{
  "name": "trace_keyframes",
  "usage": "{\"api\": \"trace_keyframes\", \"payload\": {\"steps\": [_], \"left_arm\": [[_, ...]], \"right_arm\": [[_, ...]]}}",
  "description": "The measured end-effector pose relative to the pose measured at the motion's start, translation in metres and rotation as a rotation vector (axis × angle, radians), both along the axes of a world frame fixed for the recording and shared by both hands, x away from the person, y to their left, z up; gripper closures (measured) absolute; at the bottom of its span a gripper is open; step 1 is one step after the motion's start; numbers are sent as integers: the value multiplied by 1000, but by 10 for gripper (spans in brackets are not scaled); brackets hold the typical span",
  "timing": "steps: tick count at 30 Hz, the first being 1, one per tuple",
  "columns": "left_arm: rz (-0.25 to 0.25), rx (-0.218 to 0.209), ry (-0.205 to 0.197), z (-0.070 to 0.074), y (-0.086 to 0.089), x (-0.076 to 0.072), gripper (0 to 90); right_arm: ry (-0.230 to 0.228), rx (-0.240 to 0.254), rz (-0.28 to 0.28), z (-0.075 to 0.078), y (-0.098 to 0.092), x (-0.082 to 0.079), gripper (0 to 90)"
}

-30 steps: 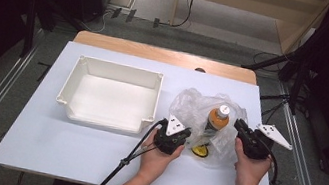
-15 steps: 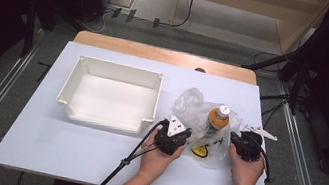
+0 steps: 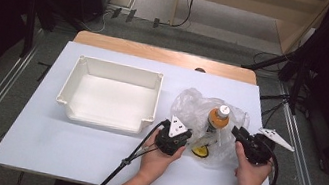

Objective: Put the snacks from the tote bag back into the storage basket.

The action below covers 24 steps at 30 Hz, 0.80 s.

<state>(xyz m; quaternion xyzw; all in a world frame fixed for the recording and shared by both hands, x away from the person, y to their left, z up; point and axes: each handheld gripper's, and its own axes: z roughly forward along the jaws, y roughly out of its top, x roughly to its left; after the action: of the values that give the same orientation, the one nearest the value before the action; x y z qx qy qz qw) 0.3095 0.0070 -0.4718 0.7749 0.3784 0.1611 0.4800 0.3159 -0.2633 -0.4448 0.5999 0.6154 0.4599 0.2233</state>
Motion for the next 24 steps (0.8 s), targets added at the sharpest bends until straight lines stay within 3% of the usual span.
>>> {"api": "trace_keyframes", "payload": {"steps": [2,4,5,6,9,10,11,12,13,14,15,16,17,19,24], "left_arm": [[-1,1,-1,0,0,0,900],[3,-3,-3,0,0,0,900],[5,-5,-5,0,-1,0,900],[5,-5,-5,0,-1,0,900],[9,-6,-8,0,-1,-1,900],[12,-9,-11,0,-1,-1,900],[16,3,-21,0,-1,-2,900],[20,19,-53,1,-2,-5,900],[20,31,-68,1,-4,-7,900],[27,44,-99,1,-6,-10,900],[27,44,-99,1,-6,-10,900],[34,34,-96,2,-5,-9,900],[34,34,-96,2,-5,-9,900],[45,17,-84,3,-1,-9,900],[65,13,-116,9,1,-14,864]], "right_arm": [[-72,-28,-19,20,1,-6,671],[-98,-36,-22,28,2,-8,670],[-154,-40,-22,44,4,-13,670],[-154,-40,-22,44,4,-13,670],[-226,-42,-12,59,13,-14,668],[-226,-42,-12,59,13,-14,668],[-220,-43,-8,57,15,-12,679],[-181,-97,-10,45,21,-2,730],[-181,-97,-10,45,21,-2,730],[-129,-112,-29,31,23,5,776],[-129,-112,-29,31,23,5,776],[-69,-99,-32,15,21,14,805],[-69,-99,-32,15,21,14,805],[11,-91,-36,-4,19,22,834],[59,-108,-24,-14,19,28,851]]}}
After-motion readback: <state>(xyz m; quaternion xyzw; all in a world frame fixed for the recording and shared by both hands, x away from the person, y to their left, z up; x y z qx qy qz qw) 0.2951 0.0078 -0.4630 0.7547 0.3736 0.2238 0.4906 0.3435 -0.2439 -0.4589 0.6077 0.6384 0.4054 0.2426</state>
